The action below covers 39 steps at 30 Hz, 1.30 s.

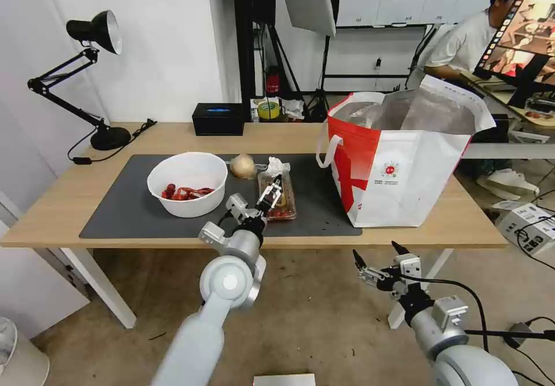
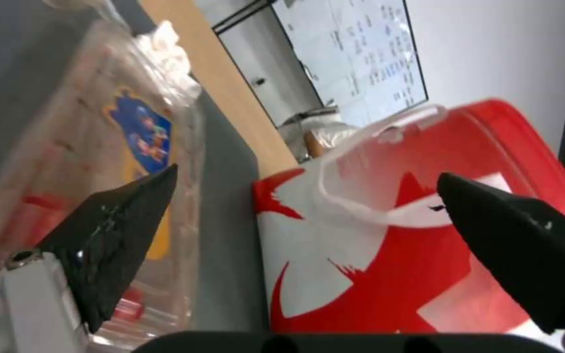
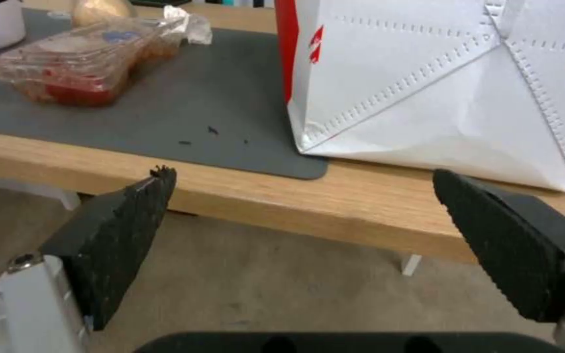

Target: Pick up the trash from the table and place it into the takeout bag.

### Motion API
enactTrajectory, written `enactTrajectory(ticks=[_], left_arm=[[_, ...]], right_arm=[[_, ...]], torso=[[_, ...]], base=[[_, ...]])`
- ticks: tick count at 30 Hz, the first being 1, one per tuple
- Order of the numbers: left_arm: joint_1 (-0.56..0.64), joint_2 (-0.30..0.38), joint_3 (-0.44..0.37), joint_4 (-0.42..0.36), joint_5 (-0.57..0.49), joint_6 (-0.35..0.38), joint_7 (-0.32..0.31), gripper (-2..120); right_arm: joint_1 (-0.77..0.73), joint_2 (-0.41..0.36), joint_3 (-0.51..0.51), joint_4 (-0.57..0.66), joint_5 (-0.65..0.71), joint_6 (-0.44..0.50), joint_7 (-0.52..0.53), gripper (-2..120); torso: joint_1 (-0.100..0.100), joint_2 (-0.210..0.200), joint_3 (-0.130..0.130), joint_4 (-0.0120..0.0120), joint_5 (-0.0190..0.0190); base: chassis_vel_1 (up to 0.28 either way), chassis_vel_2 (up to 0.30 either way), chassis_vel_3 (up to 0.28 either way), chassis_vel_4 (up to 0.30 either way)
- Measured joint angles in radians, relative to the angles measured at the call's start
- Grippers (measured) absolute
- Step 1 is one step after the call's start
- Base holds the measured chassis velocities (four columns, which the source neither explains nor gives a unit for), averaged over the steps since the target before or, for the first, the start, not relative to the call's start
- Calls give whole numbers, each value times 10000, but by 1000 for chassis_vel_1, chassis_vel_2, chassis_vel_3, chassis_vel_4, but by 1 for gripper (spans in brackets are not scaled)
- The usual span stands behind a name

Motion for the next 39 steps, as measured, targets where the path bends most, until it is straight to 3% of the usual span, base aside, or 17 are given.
enactTrajectory(ticks=[5, 7, 8, 12, 14, 15, 16, 19, 23, 25, 34, 39], left_arm=[[-225, 153, 285, 239, 795, 139, 204, 100], [-559, 461, 495, 538, 2206, 291, 406, 100], [-559, 461, 495, 538, 2206, 291, 406, 100], [-1501, 1537, 1070, 1307, 4790, 324, 1641, 99], [-1609, 1685, 1142, 1417, 5025, 323, 1863, 99], [-1893, 2066, 1359, 1696, 5628, 323, 2549, 98], [-1893, 2066, 1359, 1696, 5628, 323, 2549, 98], [-2328, 2554, 1778, 2063, 6192, 581, 3569, 92], [-2580, 2707, 1982, 2273, 6414, 744, 4055, 85], [-2700, 2809, 2075, 2466, 6668, 946, 4403, 75], [-2698, 3174, 1894, 2809, 6654, 1117, 4510, 42], [-2670, 3339, 1860, 2793, 6591, 1131, 4569, 27]], right_arm=[[34, 5, 5, 0, 17, 3, -3, 100], [54, -21, 10, 1, 43, 5, -5, 100], [54, -21, 10, 1, 43, 5, -5, 100], [148, -125, -10, 48, 510, 9, 17, 100], [167, -137, -20, 84, 699, 9, 43, 100], [230, -159, -17, 175, 1192, 9, 97, 100], [230, -159, -17, 175, 1192, 9, 97, 100], [277, -201, 153, 398, 2412, 32, 194, 100], [314, -255, 296, 548, 3248, 76, 307, 100], [606, -433, 324, 610, 4308, 92, 510, 100], [1681, -1221, 185, 412, 7414, 44, 925, 100], [2320, -1459, 7, 199, 8400, -4, 1199, 100]], torso=[[-1, 0, 0, 0, 0], [0, 0, 0, 1, 0], [0, 0, 0, 1, 0], [0, 0, 1, 0, 0], [0, 0, 1, -1, -2], [0, 0, 0, 2, -1], [0, 0, 0, 2, -1], [0, 0, 1, 2, -2], [0, 0, 0, -1, -1], [0, -1, 1, -2, -1], [0, 0, 1, 0, -1], [0, -1, 1, 1, -1]], base=[[0, 0, 0, 0], [0, 0, 0, 0], [0, 0, 0, 0], [0, 0, 0, 0], [0, 0, 0, 0], [0, 0, 0, 0], [0, 0, 0, 0], [0, 0, 0, 0], [0, 0, 0, 0], [0, 0, 0, 0], [0, 0, 0, 0], [0, 0, 0, 0]])
